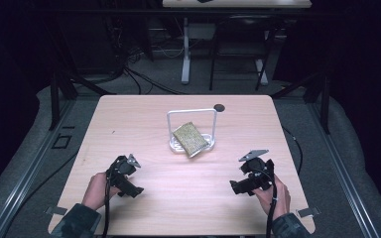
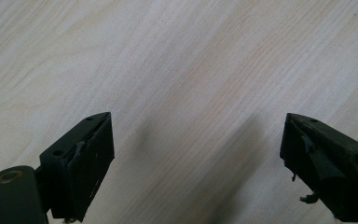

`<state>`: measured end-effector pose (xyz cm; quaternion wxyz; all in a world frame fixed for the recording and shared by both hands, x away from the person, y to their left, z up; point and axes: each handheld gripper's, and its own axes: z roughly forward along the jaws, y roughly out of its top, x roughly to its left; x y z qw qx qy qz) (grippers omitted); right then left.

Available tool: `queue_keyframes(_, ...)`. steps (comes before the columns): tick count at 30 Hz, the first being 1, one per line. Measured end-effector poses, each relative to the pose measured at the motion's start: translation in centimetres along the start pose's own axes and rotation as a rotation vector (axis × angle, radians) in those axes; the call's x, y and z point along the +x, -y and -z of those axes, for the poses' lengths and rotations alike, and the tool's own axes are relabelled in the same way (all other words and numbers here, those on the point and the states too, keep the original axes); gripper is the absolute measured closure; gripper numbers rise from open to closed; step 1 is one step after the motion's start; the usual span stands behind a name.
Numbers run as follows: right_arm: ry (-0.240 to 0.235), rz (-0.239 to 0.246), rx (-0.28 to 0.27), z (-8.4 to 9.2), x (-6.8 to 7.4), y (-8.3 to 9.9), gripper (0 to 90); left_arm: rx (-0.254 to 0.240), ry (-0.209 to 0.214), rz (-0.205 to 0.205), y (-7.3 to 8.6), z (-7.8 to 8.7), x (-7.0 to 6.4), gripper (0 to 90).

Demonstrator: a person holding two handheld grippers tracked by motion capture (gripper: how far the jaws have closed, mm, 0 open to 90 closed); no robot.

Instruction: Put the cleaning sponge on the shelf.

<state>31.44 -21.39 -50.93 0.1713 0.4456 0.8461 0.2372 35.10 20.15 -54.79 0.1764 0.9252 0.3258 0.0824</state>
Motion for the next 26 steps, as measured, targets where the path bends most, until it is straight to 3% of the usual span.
queue_keyframes(7, 0.038, 0.019, 0.028, -0.4, -0.1, 1.7, 0.0, 0.005, 0.001, -0.012, 0.0, 0.0, 0.0, 9.9)
queue_keyframes(14, -0.020, -0.005, 0.113, -1.7, -0.7, 3.1, 0.0, 0.005, 0.002, -0.014, 0.0, 0.0, 0.0, 10.0)
queue_keyframes(20, -0.059, 0.015, 0.186, -2.9, -0.9, 3.1, 0.0, 0.006, 0.003, -0.016, 0.0, 0.0, -0.1, 10.0)
queue_keyframes(26, -0.080, 0.018, 0.203, -3.0, -0.9, 3.1, 0.0, 0.012, 0.007, -0.018, 0.0, -0.1, 0.0, 10.0)
